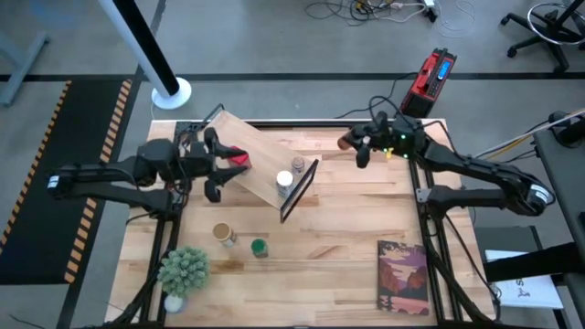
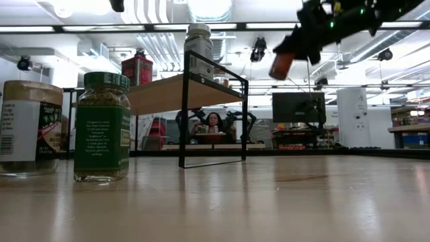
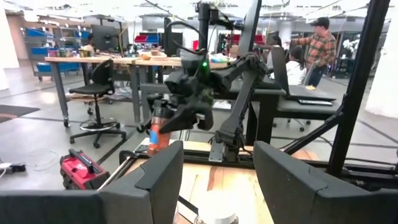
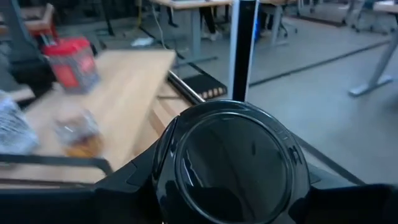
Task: Shelf spices
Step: Put the black seasoning bottle on the shelf
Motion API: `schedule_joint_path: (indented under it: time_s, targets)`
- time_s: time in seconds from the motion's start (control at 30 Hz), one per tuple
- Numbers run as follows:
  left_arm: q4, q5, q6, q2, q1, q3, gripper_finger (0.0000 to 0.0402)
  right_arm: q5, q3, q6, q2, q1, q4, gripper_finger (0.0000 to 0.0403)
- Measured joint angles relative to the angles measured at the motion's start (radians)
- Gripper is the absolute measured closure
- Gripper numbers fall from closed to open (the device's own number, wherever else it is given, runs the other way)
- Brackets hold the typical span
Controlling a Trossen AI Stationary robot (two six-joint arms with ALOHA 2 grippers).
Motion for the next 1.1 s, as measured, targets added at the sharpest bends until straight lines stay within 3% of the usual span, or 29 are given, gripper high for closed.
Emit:
schedule_joint_path:
  time_s: [0.2, 0.33, 0.53, 0.77, 1.1]
  targets:
    - [0.001, -0.011, -0.001, -0.007, 0.0, 0.0, 0.022, 0.0, 0.137, 0.003, 0.0, 0.072, -0.089, 0.023]
    - [0.0, -0.087, -0.001, -0.006, 0.0, 0.0, 0.0225, 0.001, 0.262, -0.014, 0.049, 0.102, -0.157, 0.0223]
    - [-0.031, -0.122, -0.017, -0.01, 0.0, 0.0, 0.0227, 0.002, 0.45, -0.058, 0.187, 0.129, -0.226, 0.0226]
    - [-0.107, -0.253, -0.03, -0.027, 0.0, 0.0, 0.0221, 0.001, 0.641, -0.107, 0.392, 0.156, -0.26, 0.0221]
    - [-0.124, -0.259, -0.046, -0.058, 0.0, 0.0, 0.0229, -0.012, 0.852, -0.168, 0.633, 0.185, -0.3, 0.0224]
